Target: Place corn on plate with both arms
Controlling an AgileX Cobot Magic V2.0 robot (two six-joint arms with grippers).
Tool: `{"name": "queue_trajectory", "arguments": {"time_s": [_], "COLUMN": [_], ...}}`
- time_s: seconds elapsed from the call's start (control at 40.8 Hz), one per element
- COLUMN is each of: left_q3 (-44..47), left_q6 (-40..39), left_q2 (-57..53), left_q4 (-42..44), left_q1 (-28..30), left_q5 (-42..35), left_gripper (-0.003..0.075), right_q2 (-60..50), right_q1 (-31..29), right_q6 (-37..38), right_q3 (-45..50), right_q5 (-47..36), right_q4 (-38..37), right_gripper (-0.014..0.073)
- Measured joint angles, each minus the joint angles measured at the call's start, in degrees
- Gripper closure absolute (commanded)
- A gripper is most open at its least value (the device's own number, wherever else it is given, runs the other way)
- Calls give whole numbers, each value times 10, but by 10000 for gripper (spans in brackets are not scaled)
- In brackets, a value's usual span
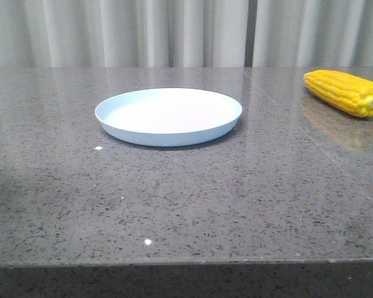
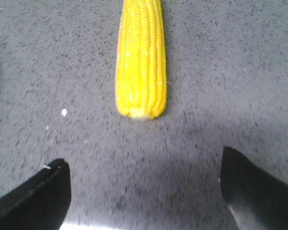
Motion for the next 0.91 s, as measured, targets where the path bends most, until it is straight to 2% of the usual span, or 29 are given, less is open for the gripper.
{"name": "queue_trajectory", "arguments": {"time_s": [0.441,0.612,0.661,0.833,0.906], "left_q3": [0,0,0,0,0], "left_q6": [0,0,0,0,0], "left_q2": [0,0,0,0,0], "left_q4": [0,0,0,0,0], "left_q1": [0,0,0,0,0], "left_q5": [0,0,0,0,0], "left_gripper": [365,365,365,365,365], "right_q2": [261,327,343,366,366], "right_q1": [0,0,0,0,0], "right_q6": [0,0,0,0,0], "right_q3": [-177,-226,-237,-252,-255], "right_q5": [-6,23,35,59,64], "right_q4": [0,0,0,1,3], "right_gripper": [-61,-49,-3,298,348]}}
